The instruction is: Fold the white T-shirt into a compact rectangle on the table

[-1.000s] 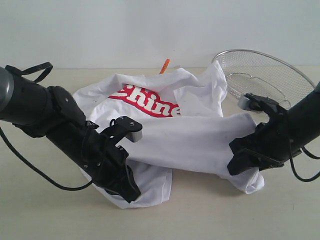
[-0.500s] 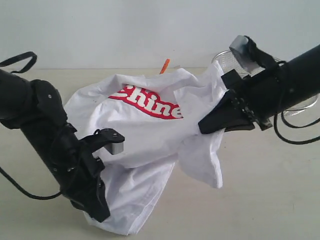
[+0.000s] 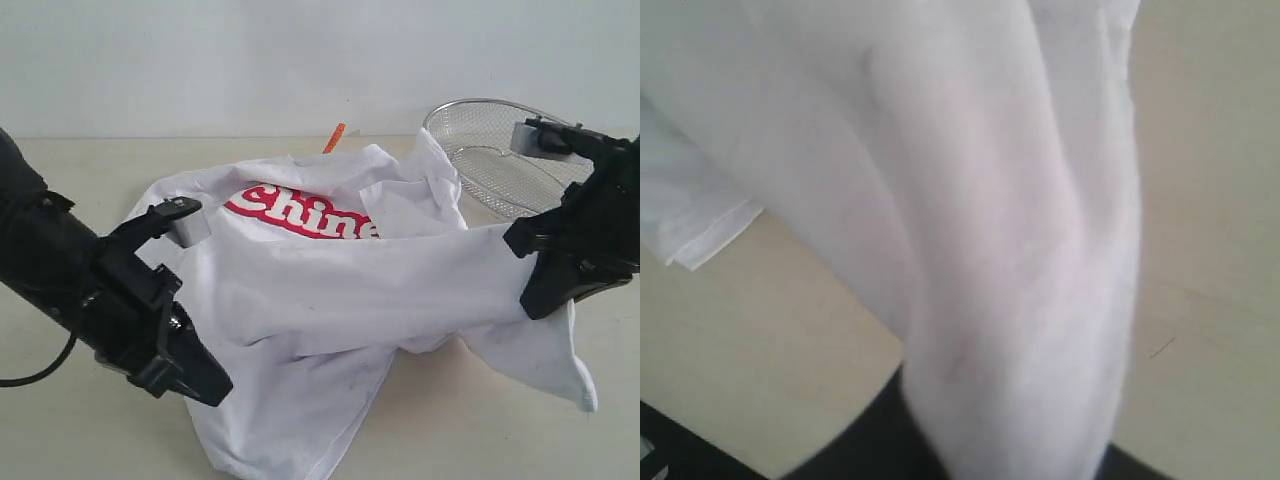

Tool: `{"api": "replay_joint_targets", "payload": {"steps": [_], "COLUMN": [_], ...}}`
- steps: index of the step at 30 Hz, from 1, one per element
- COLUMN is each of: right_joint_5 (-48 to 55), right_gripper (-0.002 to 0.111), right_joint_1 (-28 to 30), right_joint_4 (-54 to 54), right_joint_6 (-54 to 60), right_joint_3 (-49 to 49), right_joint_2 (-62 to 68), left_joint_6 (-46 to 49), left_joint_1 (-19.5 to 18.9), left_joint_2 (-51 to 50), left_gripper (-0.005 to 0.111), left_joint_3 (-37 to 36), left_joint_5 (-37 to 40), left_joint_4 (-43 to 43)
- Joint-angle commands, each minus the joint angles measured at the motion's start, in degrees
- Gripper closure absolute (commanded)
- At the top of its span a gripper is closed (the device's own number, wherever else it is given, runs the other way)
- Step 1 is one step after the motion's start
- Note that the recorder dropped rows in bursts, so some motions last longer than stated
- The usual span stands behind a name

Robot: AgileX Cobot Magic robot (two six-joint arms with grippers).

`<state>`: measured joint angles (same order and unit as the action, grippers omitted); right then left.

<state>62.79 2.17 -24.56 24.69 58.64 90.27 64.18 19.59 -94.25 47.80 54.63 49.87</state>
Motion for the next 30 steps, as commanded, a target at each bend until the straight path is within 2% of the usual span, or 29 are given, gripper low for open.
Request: {"api": "replay_joint_targets", "payload": {"steps": [1,4,6,7,8,10,15,19,21,23,30], "right_joint_5": [-0.6,-0.7,-0.99,-0.99,-0.99,-0.87,4.27,6.09,3.63,0.16,-9.96], "right_gripper": [0.098,0.069,0.043,0.037,0.036,0.043,0.067,0.091,0.109,0.108,0.108], "right_joint_1": [0.0,0.0,0.0,0.0,0.0,0.0,0.0,0.0,0.0,0.0,-0.76], "right_joint_4": [0.86,1.44,2.74,3.4,4.45,7.51,12.93,2.34,-6.24,-9.84,-10.02], "right_joint_6": [-0.27,0.07,0.1,-0.67,-2.08,-4.89,-12.46,-5.62,1.79,5.44,7.74], "right_joint_3": [0.01,0.01,0.01,0.01,0.01,0.49,4.0,6.65,7.35,8.13,11.13], "right_joint_2": [0.44,0.44,0.44,0.44,0.44,0.44,0.32,-0.45,-0.28,1.34,11.25], "left_joint_6": [-0.06,-0.31,0.23,0.54,0.68,0.68,1.54,1.03,0.93,0.93,-0.84], "left_joint_1": [3.25,5.04,6.42,7.17,7.97,9.41,12.4,12.66,12.66,12.66,12.66], "left_joint_2": [-1.31,-3.77,-5.67,-6.48,-7.49,-9.64,-12.62,-13.92,-14.84,-15.64,-16.76], "left_gripper": [0.102,0.102,0.102,0.102,0.102,0.102,0.102,0.102,0.102,0.102,0.102], "left_joint_3": [-0.23,-0.23,-0.23,-0.12,0.19,1.15,4.21,5.31,5.55,5.55,5.55], "left_joint_5": [-3.43,-5.85,-7.37,-8.42,-9.54,-9.78,-12.12,-15.57,-15.27,-14.85,-12.8], "left_joint_4": [0.53,1.12,2.65,3.36,3.91,3.91,4.29,4.29,4.45,4.74,4.88]}}
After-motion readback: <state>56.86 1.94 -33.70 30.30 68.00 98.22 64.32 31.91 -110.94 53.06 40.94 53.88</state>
